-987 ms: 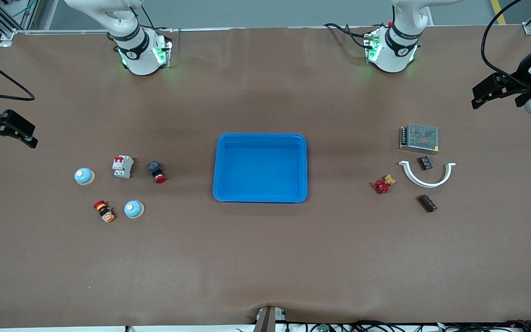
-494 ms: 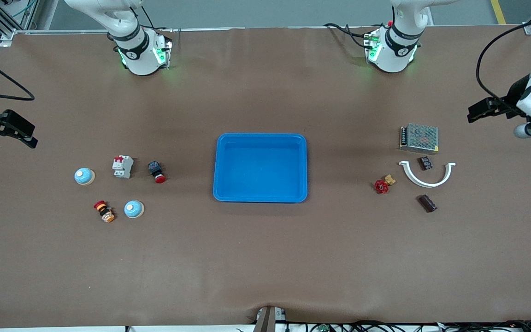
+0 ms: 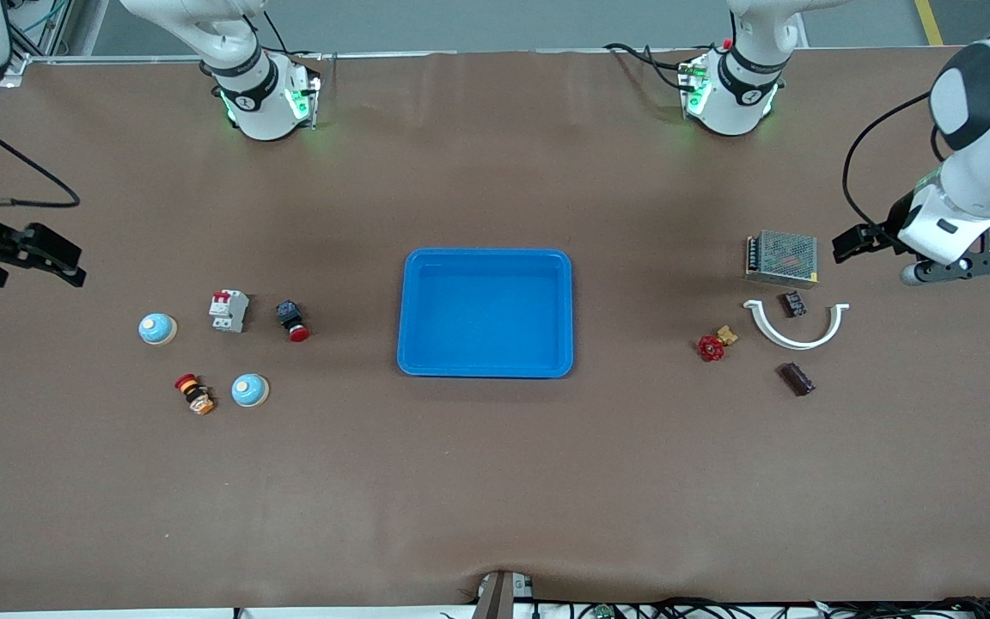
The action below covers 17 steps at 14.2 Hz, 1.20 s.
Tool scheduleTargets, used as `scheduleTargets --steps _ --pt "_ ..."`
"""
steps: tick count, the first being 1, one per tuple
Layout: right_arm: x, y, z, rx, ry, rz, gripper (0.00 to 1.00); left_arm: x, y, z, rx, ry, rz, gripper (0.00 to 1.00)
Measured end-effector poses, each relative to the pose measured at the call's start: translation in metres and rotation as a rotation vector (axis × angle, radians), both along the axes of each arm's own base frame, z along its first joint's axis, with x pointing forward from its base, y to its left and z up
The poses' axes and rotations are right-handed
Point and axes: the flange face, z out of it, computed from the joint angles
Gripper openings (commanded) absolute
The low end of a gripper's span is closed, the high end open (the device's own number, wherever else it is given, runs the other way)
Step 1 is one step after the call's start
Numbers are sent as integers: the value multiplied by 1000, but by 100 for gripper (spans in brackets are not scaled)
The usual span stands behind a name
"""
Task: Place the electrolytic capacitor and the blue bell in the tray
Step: 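Reach the left gripper to the brown capacitor while the right gripper reaches the bell, then lift the capacitor toward the tray while the right gripper grasps the bell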
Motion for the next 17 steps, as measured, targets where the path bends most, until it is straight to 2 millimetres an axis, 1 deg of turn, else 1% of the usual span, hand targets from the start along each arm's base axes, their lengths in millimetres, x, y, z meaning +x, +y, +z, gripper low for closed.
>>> scheduleTargets --steps 2,4,6,8,11,13,14,15,17 --pt "9 0 -22 0 36 -1 100 -7 8 -36 -4 -7 16 80" --pt "15 0 -38 0 61 2 100 -7 16 -67 -12 -1 31 72" --pt "23 3 -56 1 83 11 100 -3 18 -95 -21 11 34 69" --pt "32 11 -79 1 104 26 100 2 18 -121 -29 10 33 68" --pt "47 31 -113 -1 114 57 100 6 19 -157 -40 4 36 68" --pt "55 46 -133 1 112 80 100 7 20 -179 -47 -2 39 64" --pt "59 52 -143 1 112 88 100 7 21 -189 -50 -2 42 62" --pt "62 56 -151 1 113 98 100 7 22 -198 -53 0 45 58" --pt "66 57 -167 6 121 150 100 6 22 -212 -57 4 48 48"
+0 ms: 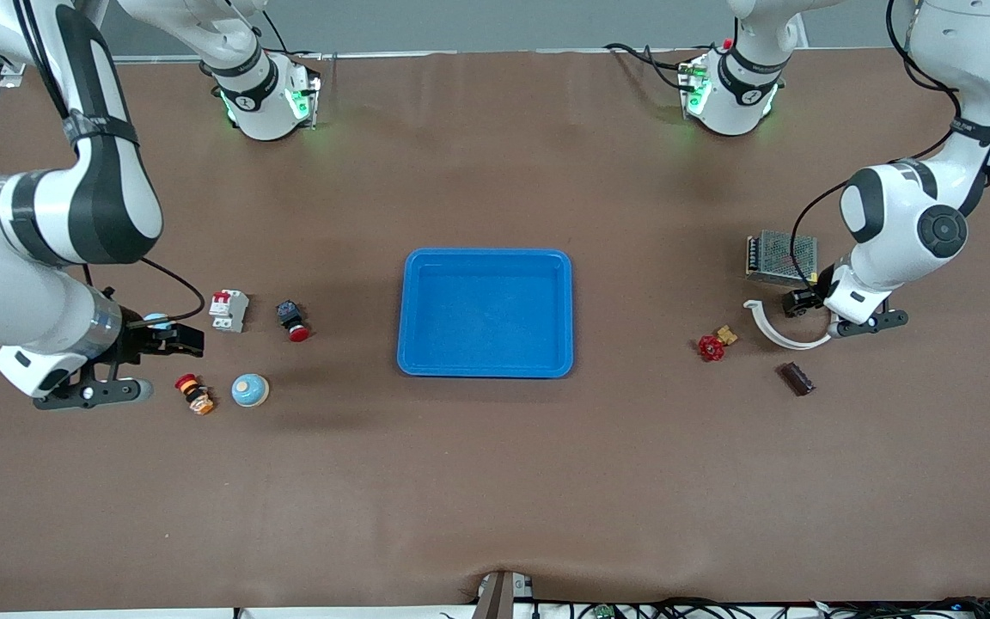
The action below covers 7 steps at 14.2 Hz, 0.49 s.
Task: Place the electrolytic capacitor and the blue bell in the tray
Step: 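Lift the capacitor toward the tray while the right gripper grasps the bell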
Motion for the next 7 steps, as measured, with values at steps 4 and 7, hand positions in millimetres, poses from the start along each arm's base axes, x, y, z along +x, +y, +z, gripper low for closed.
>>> scheduleTargets --steps 4,7 --pt "9 -1 -37 37 19 136 100 -2 -1 -15 -6 11 1 4" --pt "14 -1 -71 47 16 263 100 4 -1 -10 -4 -3 -1 0"
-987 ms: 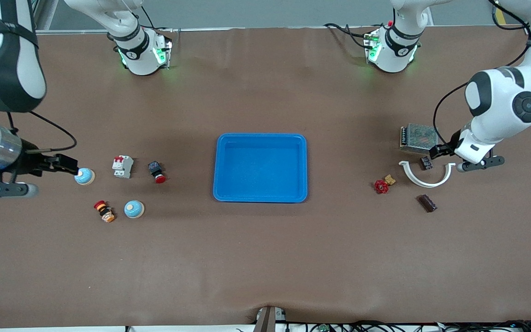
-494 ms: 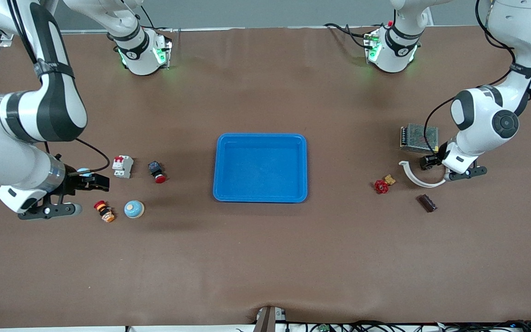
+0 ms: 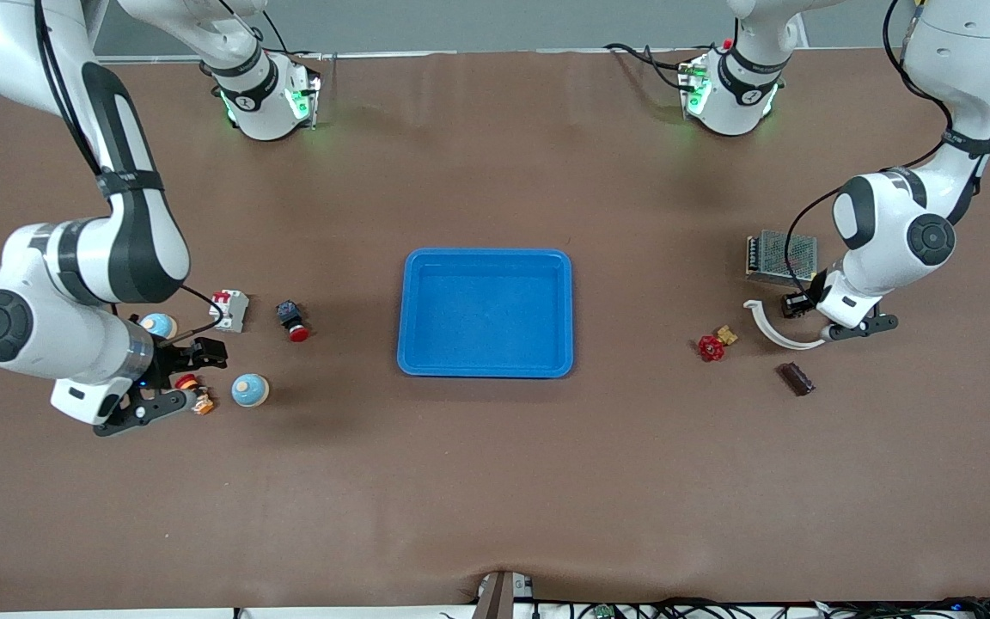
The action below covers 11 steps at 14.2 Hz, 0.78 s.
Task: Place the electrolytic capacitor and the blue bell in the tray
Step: 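Lift the capacitor toward the tray while the right gripper grasps the bell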
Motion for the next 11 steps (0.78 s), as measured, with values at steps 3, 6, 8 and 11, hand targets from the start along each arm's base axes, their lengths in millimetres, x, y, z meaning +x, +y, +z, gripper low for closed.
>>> scheduleTargets --steps 3,6,8,11 --pt "0 -1 -21 12 -4 152 100 13 -5 20 2 -14 -13 0" --pt "3 -7 -47 22 -8 304 100 29 -37 57 -4 -1 13 0" --pt "3 -9 -64 24 -20 354 100 41 -83 81 -15 2 39 0" --pt "-6 -8 -93 22 -42 381 100 50 -147 108 -30 5 68 0"
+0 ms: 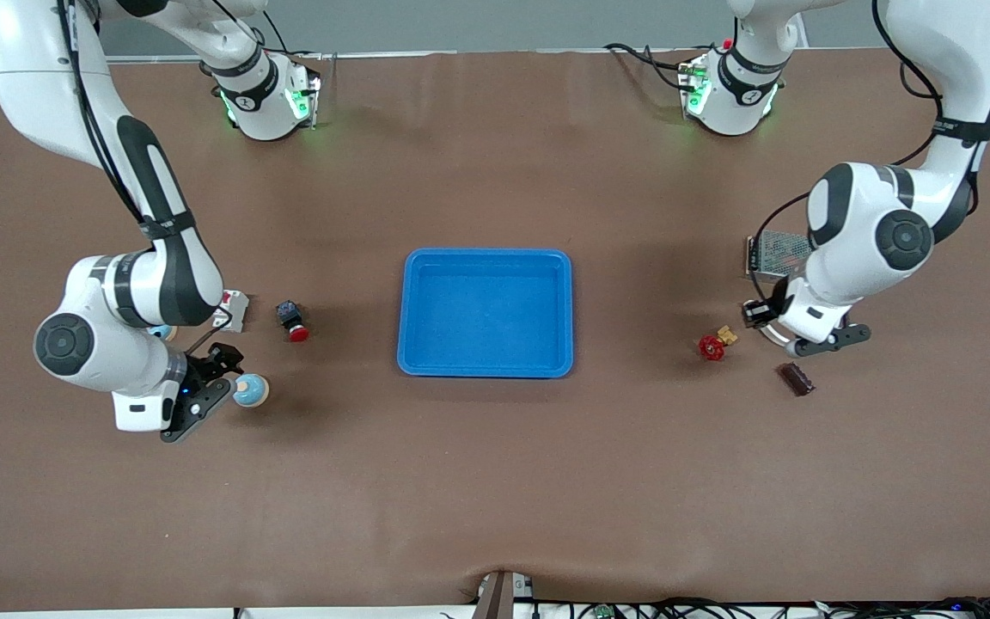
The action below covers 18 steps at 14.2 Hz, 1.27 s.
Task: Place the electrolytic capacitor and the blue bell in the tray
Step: 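Lift the capacitor toward the tray while the right gripper grasps the bell, then lower the brown capacitor into the blue tray and open the left gripper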
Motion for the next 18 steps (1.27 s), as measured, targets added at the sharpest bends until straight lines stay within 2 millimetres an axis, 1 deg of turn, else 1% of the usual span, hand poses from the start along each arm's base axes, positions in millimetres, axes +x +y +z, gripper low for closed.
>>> scheduleTargets --steps 2,4,5,6,10,13,18 --pt "-5 2 -14 0 5 5 100 -1 -39 10 -2 6 29 0" --pt "-6 3 -23 0 8 12 100 -9 -90 13 -2 9 60 0" --pt "-7 3 -26 0 9 18 100 -14 -114 12 -3 14 79 0" --pt "-7 3 -28 0 8 22 100 -18 -135 11 -5 19 98 0" --pt "-6 4 -39 0 4 26 100 -27 -206 3 -21 42 204 0" --pt "-6 4 -48 0 3 26 100 -29 -248 -7 -35 66 286 0" --pt "-7 4 -56 0 3 26 100 -37 -298 -32 -33 120 437 0"
